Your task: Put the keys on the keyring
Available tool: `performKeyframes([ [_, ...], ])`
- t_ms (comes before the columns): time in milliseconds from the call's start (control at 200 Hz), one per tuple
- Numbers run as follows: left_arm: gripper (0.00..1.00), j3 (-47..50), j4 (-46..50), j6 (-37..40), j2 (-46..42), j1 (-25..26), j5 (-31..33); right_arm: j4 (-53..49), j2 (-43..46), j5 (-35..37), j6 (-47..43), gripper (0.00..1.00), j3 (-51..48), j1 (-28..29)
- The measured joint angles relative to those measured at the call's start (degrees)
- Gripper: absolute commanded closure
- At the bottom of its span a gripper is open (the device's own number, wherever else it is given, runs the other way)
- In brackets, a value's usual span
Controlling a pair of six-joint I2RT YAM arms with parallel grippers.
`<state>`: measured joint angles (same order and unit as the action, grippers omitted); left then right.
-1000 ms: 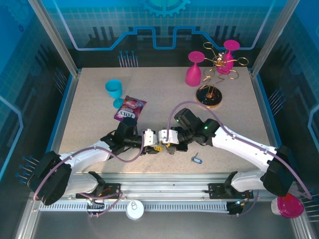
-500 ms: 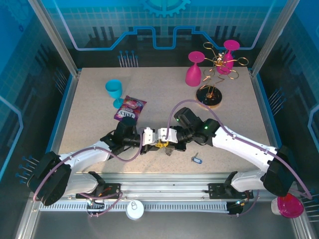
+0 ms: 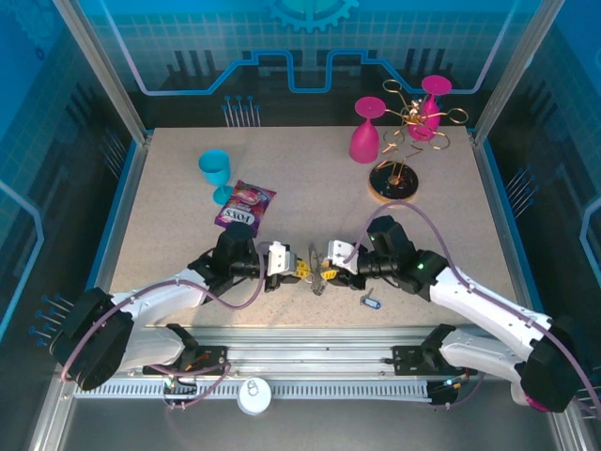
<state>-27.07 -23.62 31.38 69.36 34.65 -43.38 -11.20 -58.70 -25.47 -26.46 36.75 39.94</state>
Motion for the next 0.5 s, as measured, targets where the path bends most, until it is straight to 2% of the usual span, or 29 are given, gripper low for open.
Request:
performKeyframes([
  [495, 1.00, 0.3, -3.3, -2.6, 0.0, 0.0, -2.4, 9.9, -1.7, -1.4, 1.6, 0.78, -1.3, 1.0],
])
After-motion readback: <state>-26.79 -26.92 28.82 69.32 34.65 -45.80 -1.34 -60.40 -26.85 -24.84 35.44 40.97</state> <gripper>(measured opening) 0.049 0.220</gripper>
